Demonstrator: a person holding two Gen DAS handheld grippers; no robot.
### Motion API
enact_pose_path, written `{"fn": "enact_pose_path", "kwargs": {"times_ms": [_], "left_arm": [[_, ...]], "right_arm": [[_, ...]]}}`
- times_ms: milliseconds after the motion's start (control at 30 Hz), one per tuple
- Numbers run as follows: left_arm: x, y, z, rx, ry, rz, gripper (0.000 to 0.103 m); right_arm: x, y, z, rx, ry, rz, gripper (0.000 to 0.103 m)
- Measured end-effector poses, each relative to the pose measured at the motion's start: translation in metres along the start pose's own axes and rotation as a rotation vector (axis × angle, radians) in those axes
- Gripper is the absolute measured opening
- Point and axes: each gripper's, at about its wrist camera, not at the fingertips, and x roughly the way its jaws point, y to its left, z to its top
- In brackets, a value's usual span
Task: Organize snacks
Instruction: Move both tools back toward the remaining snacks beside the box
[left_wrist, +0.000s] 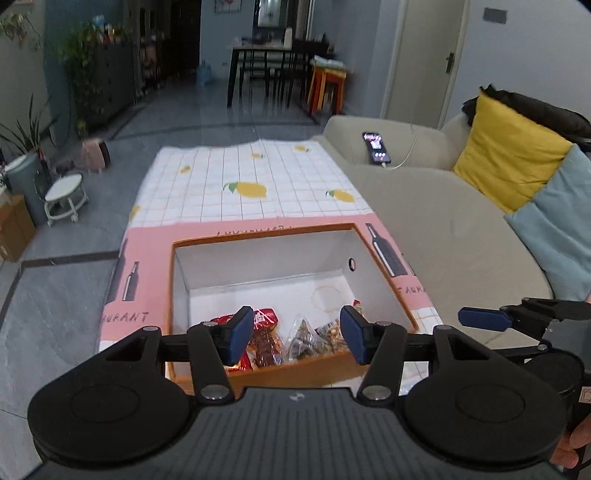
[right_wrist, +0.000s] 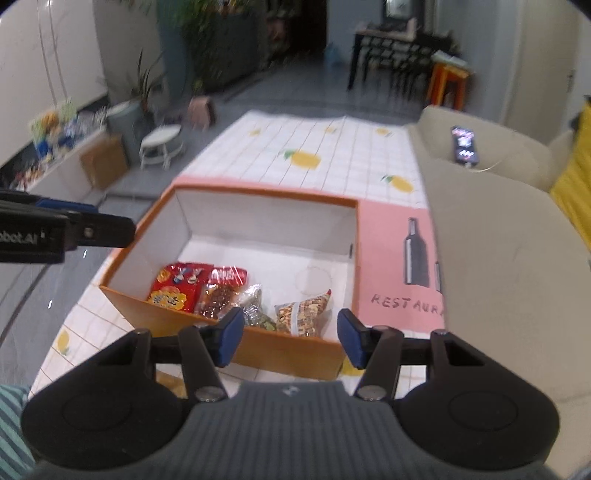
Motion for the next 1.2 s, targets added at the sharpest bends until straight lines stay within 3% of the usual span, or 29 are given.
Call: {"fn": "enact_pose_path", "kwargs": {"times_ms": [233,367,500,667,900,1200], "left_arm": [[-0.029,-0.010,-0.056,0.076,-0.031,0.047,0.064],[-0.031,-0.007,-0.089,0.065,0.024,0.088,0.066],[-0.019,0.002,-0.114,0.018,0.140,0.095,0.066],[0.003,0.010,-0.141,-0.014,0.225,0.104,0.066],[0.010,0.012,-0.160,-0.021,0.271,0.096,0.066],[0.040,0.011,-0.154,-0.066,0.286,0.083,0.073]], "right_arm": [[-0.047,0.013,-0.066,0.070,-0.139,-0.061,0.057],[-0.057,0.020,-0.105,0.108,-0.177,-0.109,0.057],[-0.054,0.024,-0.136,0.132,-0.125,-0.094,0.057],[-0.036,0.031,-0.164,0.088,-0.068,-0.094,0.057],[-0.004,0.023,-0.175,0.087,0.039,-0.072,0.057],[0.012,0.015,-0.179,0.115,0.062,-0.086,0.057]]}}
